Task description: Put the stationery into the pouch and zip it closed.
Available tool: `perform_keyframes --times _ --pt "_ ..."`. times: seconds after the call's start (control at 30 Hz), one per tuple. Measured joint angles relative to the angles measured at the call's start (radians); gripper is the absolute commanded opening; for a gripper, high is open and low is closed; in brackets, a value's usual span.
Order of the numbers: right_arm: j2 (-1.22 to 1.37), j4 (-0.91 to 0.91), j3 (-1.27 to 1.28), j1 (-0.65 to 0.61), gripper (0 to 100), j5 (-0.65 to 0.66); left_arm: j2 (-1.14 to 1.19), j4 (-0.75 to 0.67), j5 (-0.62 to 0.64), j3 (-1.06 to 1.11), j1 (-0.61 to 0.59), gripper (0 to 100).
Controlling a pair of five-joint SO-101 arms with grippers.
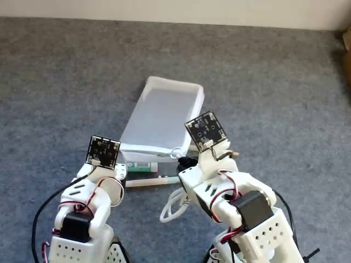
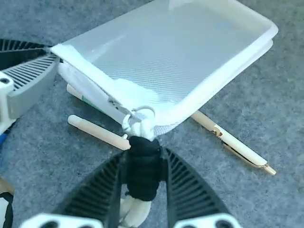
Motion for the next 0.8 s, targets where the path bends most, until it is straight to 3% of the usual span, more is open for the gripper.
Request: perform_keyframes --times 0.23,0.6,0.8 --pt "0.000 0.000 0.000 0.002 0.4 0.000 0.000 0.000 -0.002 -0.003 -0.002 21" --pt "-0.005 0.000 -0.002 -0.052 0.4 -0.017 0.011 -0.008 0.068 -0.002 -0.005 21" --pt "-0.008 0.000 -0.002 -0.086 0.4 -0.023 0.011 -0.149 0.071 0.057 -0.005 21"
